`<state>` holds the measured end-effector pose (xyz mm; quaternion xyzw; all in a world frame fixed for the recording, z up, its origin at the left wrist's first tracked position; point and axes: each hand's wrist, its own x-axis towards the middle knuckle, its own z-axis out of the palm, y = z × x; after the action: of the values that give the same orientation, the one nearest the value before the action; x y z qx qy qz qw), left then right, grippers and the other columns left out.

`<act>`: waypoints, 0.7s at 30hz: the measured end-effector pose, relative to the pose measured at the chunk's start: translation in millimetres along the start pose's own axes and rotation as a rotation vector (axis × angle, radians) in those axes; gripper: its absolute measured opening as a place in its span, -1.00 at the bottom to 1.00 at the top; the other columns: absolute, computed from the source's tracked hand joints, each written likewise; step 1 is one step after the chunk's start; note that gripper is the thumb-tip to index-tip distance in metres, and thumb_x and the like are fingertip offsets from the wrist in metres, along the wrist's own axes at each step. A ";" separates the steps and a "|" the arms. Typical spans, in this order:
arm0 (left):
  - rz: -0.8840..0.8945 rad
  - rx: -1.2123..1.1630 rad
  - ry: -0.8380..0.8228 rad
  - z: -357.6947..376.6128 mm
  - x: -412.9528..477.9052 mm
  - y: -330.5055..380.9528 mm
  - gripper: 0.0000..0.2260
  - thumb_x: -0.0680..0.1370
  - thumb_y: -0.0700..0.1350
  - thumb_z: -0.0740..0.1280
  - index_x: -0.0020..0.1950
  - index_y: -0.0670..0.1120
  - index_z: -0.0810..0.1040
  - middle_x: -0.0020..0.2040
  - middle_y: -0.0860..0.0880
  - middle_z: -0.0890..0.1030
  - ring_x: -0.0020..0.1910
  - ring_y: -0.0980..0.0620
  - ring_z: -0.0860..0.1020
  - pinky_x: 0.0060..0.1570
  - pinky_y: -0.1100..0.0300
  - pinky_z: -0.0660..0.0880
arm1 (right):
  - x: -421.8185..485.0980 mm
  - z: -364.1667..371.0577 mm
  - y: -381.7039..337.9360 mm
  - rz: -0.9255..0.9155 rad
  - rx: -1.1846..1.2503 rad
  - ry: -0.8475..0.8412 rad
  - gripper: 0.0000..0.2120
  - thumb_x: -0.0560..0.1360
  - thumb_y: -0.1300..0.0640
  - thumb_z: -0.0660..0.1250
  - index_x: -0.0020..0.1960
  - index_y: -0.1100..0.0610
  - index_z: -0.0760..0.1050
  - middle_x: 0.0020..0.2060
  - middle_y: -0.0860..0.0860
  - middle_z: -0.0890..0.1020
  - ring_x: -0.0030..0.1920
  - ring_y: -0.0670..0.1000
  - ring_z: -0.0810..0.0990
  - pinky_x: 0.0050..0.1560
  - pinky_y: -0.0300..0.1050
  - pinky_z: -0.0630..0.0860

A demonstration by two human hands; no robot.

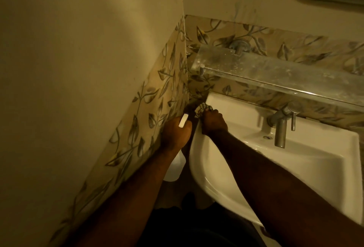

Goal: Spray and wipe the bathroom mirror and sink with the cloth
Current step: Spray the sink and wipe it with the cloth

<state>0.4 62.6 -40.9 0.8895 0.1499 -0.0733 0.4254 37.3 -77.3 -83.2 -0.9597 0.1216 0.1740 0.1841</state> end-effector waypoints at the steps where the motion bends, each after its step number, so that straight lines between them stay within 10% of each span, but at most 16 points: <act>1: -0.007 0.021 -0.002 -3.3 -5.2 -2.1 -0.70 0.52 0.03 0.34 -0.37 0.07 0.35 -0.33 -0.04 0.58 -0.31 -0.10 0.62 -0.20 -0.11 0.66 | -6.9 2.7 -1.2 0.003 -0.002 -0.018 -0.49 0.52 0.20 0.40 0.44 0.18 0.38 0.31 0.24 0.47 0.31 0.27 0.47 0.24 0.11 0.50; 12: -0.030 -0.005 -0.019 -15.4 -65.1 -19.3 -0.76 0.59 0.00 0.30 -0.02 -0.16 0.63 -0.20 -0.10 0.61 -0.14 -0.21 0.64 -0.04 -0.12 0.63 | -72.0 32.4 -12.8 -0.085 -0.061 -0.155 -0.40 0.51 0.23 0.44 0.50 0.17 0.33 0.42 0.21 0.42 0.40 0.26 0.42 0.35 0.13 0.47; 17: 0.013 0.006 -0.067 -20.3 -102.0 -38.2 -0.73 0.52 0.03 0.28 -0.35 -0.03 0.48 -0.42 -0.01 0.55 -0.30 -0.24 0.63 -0.26 -0.14 0.63 | -106.7 44.0 -8.7 -0.169 -0.082 -0.188 -0.56 0.62 0.16 0.28 0.48 0.20 0.35 0.39 0.20 0.46 0.37 0.24 0.46 0.32 0.11 0.51; 21: 0.043 -0.032 0.089 -7.9 -139.5 -40.2 -0.81 0.58 -0.10 0.32 0.03 -0.21 0.63 -0.03 -0.27 0.66 0.03 -0.29 0.60 0.08 -0.13 0.54 | -137.6 56.1 2.3 -0.247 -0.113 -0.203 -0.60 0.66 0.12 0.20 0.47 0.19 0.35 0.38 0.20 0.46 0.36 0.23 0.46 0.30 0.09 0.48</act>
<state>-144.5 64.1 -29.5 0.8879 0.1509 -0.0220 0.4341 -104.8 -33.9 -80.7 -0.9537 -0.0264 0.2527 0.1611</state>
